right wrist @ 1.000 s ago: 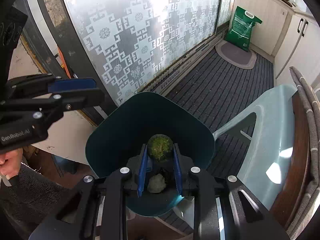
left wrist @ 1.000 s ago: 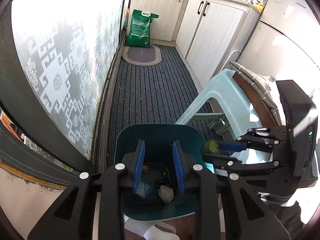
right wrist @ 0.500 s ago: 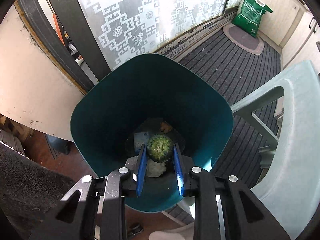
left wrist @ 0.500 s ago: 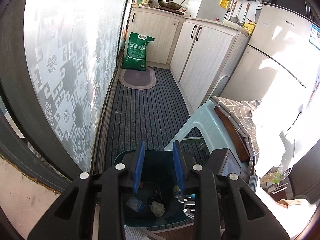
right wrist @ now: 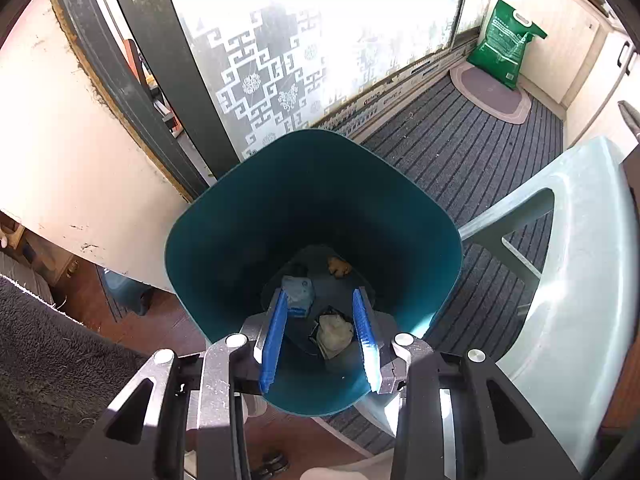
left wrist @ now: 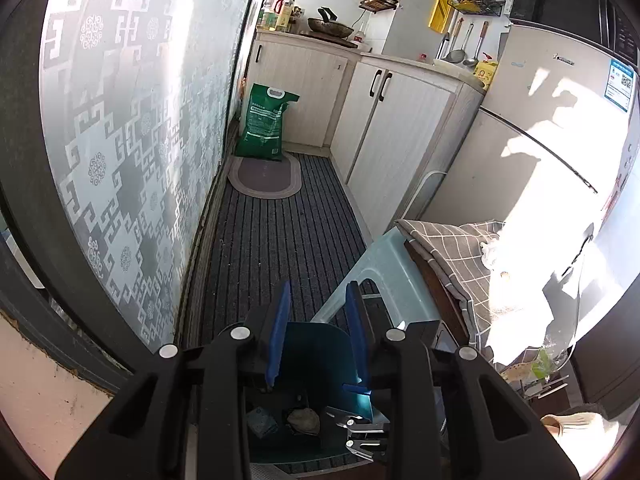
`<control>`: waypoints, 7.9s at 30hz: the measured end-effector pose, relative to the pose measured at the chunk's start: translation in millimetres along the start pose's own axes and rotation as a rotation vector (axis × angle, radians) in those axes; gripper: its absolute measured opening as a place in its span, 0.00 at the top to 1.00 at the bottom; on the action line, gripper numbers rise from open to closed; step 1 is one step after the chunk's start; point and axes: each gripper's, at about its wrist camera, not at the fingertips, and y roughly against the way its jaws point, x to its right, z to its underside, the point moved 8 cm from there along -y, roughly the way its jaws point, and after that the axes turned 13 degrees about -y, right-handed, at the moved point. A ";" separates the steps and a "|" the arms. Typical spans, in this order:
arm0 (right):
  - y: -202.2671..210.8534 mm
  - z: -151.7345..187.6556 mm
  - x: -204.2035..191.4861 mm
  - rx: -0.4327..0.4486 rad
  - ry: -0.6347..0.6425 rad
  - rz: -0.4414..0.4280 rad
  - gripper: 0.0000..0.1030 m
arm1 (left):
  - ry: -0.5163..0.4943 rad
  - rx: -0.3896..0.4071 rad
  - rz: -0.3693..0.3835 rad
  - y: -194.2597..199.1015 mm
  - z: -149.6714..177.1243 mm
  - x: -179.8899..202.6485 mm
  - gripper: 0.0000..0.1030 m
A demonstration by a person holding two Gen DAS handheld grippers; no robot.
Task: Collect trash
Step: 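Move both tools back over the stool toward the tissue and lids, then grasp the white tissue with the left tool while the right tool grasps the clear plastic lid, then carry the tissue and the clear lid over the teal bin, then open both tools to drop the tissue and lid into the bin, then move both tools back over the stool toward the small cup and nut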
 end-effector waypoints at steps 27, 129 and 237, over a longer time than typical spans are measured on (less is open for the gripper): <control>178.1 -26.3 119.6 0.423 -0.221 0.017 0.77 | -0.085 0.065 0.036 -16.9 -49.8 79.0 0.55; 205.9 -9.4 228.7 0.409 -0.257 0.162 0.63 | -0.209 -0.100 0.175 -119.6 -50.5 171.2 0.91; 108.7 -43.2 20.5 0.219 0.012 -0.051 0.60 | -0.029 0.064 -0.049 16.3 -38.2 26.2 0.65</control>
